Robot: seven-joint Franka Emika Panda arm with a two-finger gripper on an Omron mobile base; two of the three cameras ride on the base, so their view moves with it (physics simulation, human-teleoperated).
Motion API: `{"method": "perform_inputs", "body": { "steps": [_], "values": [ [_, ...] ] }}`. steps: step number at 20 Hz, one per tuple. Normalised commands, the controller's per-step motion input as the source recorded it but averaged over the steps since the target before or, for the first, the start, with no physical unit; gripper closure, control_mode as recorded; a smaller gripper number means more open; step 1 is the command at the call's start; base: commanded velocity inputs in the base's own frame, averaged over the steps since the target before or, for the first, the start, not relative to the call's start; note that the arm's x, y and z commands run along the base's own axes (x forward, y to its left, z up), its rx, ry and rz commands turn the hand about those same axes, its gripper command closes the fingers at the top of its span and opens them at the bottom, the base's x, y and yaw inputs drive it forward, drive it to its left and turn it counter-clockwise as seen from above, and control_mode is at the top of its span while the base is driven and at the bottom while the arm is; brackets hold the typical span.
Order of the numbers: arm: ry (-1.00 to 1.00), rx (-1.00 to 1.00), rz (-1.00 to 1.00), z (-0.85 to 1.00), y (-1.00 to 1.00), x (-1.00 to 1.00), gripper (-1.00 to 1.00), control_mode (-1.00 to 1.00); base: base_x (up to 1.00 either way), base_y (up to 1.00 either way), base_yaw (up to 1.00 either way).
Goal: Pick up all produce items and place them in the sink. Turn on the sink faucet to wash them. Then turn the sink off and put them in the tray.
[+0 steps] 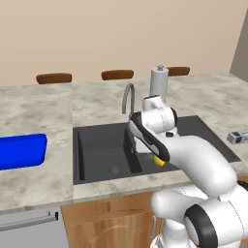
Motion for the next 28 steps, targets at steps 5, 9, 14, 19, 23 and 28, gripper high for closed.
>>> {"method": "perform_inputs", "body": {
  "steps": [5, 9, 14, 19, 23, 28],
  "values": [
    [0.00, -0.08, 0.00, -0.01, 0.59, 0.13, 1.00, -1.00, 0.00, 0.00, 0.00],
    [0.00, 0.00, -0.02, -0.02, 0.40, 0.22, 1.00, -1.00, 0.00, 0.00, 0.00],
    [0.00, 0.00, 0.00, 0.00, 0.35, 0.31, 1.00, -1.00, 0.00, 0.00, 0.00],
    [0.00, 0.00, 0.00, 0.00, 0.24, 0.20, 1.00, -1.00, 0.00, 0.00, 0.00],
    [0.00, 0.00, 0.00, -0.01, 0.19, 0.20, 1.00, -1.00, 0.00, 0.00, 0.00],
    [0.00, -0.01, 0.00, -0.03, 0.17, 0.13, 1.00, -1.00, 0.00, 0.00, 0.00]
  ]
}}
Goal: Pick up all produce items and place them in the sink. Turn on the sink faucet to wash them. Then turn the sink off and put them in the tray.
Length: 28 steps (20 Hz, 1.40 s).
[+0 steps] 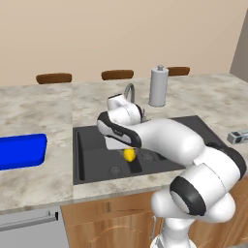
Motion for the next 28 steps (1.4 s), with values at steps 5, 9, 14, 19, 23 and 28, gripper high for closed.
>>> {"method": "perform_inputs", "body": {
  "steps": [5, 9, 14, 19, 23, 28],
  "values": [
    [0.01, -0.01, 0.00, -0.15, 0.05, 0.17, 1.00, -1.00, 0.00, 0.00, 0.00],
    [0.01, 0.00, 0.00, -0.21, 0.02, 0.23, 1.00, -1.00, 0.00, 0.00, 0.00],
    [0.00, 0.00, 0.00, -0.19, 0.03, 0.17, 1.00, -1.00, 0.00, 0.00, 0.00],
    [-0.02, -0.01, 0.00, -0.24, 0.01, 0.09, 1.00, -1.00, 0.00, 0.00, 0.00],
    [-0.06, 0.00, 0.00, -0.30, 0.00, 0.26, 1.00, -1.00, 0.00, 0.00, 0.00],
    [-0.01, 0.00, 0.00, -0.14, 0.05, 0.29, 1.00, -1.00, 0.00, 0.00, 0.00]
  ]
}}
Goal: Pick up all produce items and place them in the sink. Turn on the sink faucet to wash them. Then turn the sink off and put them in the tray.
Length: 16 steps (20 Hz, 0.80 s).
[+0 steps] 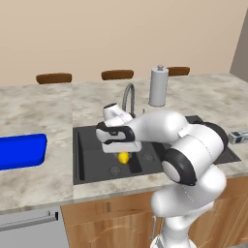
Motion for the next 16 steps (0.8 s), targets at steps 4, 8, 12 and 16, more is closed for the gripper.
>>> {"method": "perform_inputs", "body": {
  "steps": [4, 8, 12, 16],
  "values": [
    [-0.01, 0.00, -0.03, -0.14, 0.14, 0.33, 1.00, -1.00, 0.00, 0.00, 0.00],
    [-0.01, 0.00, -0.03, -0.15, 0.14, 0.31, 1.00, -1.00, 0.00, 0.00, 0.00],
    [-0.01, 0.00, 0.00, -0.20, 0.08, 0.25, 1.00, -1.00, 0.00, 0.00, 0.00],
    [0.00, 0.00, 0.00, -0.20, 0.01, 0.27, 1.00, -1.00, 0.00, 0.00, 0.00]
  ]
}}
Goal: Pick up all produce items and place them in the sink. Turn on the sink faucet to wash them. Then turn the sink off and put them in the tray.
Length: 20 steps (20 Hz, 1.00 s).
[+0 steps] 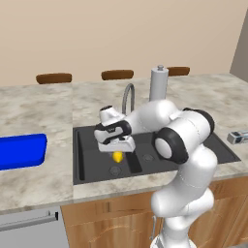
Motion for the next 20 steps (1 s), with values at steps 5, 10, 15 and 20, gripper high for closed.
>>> {"method": "perform_inputs", "body": {
  "steps": [5, 10, 15, 20],
  "values": [
    [-0.02, 0.00, 0.00, -0.23, 0.00, 0.25, 1.00, -1.00, 0.00, 0.00, 0.00],
    [-0.02, 0.00, 0.00, -0.23, 0.01, 0.18, 1.00, -1.00, 0.00, 0.00, 0.00],
    [-0.04, 0.00, 0.00, -0.24, 0.00, 0.17, 1.00, -1.00, 0.00, 0.00, 0.00],
    [-0.08, 0.00, 0.00, -0.26, 0.00, 0.12, 1.00, -1.00, 0.00, 0.00, 0.00]
  ]
}}
